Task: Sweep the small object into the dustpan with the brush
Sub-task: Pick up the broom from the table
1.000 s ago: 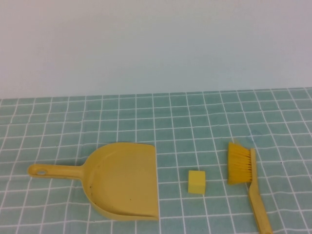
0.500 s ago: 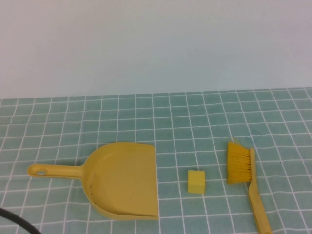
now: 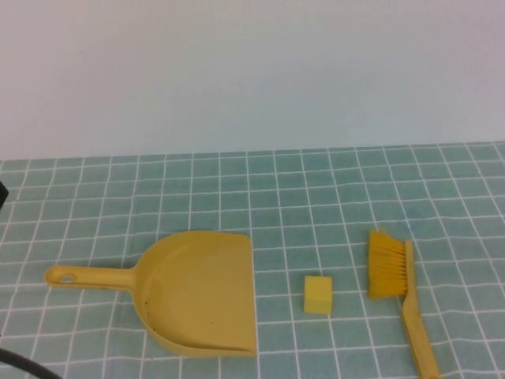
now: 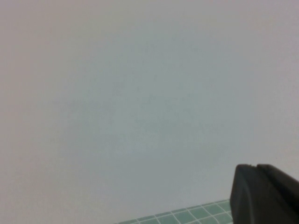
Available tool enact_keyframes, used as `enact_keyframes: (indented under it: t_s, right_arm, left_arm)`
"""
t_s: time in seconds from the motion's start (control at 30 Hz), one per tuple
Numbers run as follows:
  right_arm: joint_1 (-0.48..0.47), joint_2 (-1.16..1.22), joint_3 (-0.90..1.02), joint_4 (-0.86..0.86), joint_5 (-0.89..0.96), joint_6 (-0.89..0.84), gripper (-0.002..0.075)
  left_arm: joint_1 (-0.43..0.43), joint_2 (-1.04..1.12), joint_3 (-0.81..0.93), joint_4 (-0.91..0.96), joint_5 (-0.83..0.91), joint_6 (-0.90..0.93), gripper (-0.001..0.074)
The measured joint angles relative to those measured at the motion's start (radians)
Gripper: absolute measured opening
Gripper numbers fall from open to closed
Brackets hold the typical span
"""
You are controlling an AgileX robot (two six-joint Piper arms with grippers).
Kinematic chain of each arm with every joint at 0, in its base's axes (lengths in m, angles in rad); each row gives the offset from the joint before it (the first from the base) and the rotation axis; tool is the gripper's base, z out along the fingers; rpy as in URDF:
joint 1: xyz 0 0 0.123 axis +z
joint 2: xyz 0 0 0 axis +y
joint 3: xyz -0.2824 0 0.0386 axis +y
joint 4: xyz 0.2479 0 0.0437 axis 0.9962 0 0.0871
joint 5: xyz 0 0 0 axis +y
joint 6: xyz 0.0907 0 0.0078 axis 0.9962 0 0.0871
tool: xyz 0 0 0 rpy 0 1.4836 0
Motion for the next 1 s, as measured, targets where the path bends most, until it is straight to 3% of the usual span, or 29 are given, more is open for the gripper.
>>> enact_keyframes:
  t_s: [0.17, 0.37, 0.6, 0.8, 1.0]
  right_arm:
    - [0.079, 0.191, -0.154, 0.0, 0.127, -0.153, -0.0002]
    - [0.169, 0.447, -0.319, 0.002, 0.446, -0.256, -0.0002]
    - [0.182, 0.647, -0.346, 0.114, 0.682, -0.325, -0.0002]
    - [0.182, 0.7, -0.346, 0.291, 0.722, -0.493, -0.0002]
    - [0.182, 0.7, -0.348, 0.343, 0.72, -0.534, -0.0002]
  left_arm:
    - [0.0, 0.03, 0.0, 0.0, -0.008, 0.0, 0.0]
    - [0.0, 0.074, 0.0, 0.002, -0.098, 0.002, 0.0]
    - [0.0, 0.14, 0.0, 0.004, -0.14, 0.002, 0.0]
    - [0.0, 0.19, 0.0, 0.004, -0.176, -0.008, 0.0]
    - [0.0, 0.203, 0.0, 0.006, -0.123, -0.059, -0.0001]
